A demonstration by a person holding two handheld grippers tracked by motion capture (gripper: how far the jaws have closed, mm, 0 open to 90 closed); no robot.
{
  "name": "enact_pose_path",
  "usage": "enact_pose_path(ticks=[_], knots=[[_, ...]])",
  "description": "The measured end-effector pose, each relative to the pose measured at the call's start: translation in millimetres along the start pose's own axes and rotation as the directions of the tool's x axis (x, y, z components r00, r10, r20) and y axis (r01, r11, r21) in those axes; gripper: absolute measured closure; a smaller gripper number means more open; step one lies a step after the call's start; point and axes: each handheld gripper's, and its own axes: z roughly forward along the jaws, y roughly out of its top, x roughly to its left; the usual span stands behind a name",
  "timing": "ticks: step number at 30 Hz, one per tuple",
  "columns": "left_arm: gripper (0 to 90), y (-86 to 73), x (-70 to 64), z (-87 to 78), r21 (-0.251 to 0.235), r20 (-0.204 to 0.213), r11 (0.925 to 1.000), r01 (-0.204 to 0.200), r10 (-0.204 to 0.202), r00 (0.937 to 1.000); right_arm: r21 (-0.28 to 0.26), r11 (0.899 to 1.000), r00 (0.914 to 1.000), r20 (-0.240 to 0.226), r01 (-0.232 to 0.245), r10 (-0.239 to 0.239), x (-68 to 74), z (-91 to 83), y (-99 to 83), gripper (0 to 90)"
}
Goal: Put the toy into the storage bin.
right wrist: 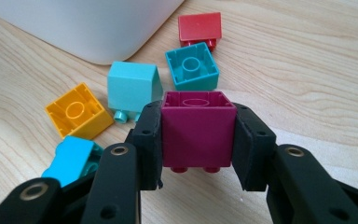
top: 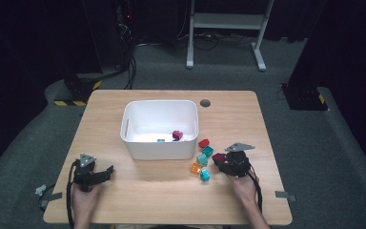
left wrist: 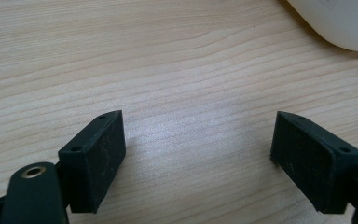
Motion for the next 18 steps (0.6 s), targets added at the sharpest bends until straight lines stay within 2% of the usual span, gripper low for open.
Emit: enact_pose_path(ticks=[18], knots=[[17.9,0.0,0.0,0.0,0.0,0.001,1.0,0.0,0.0,1.0,-0.044,0.999,0.9996,-0.026,-0.017,0.015,-3.8,-11.5,14.6,59.0]])
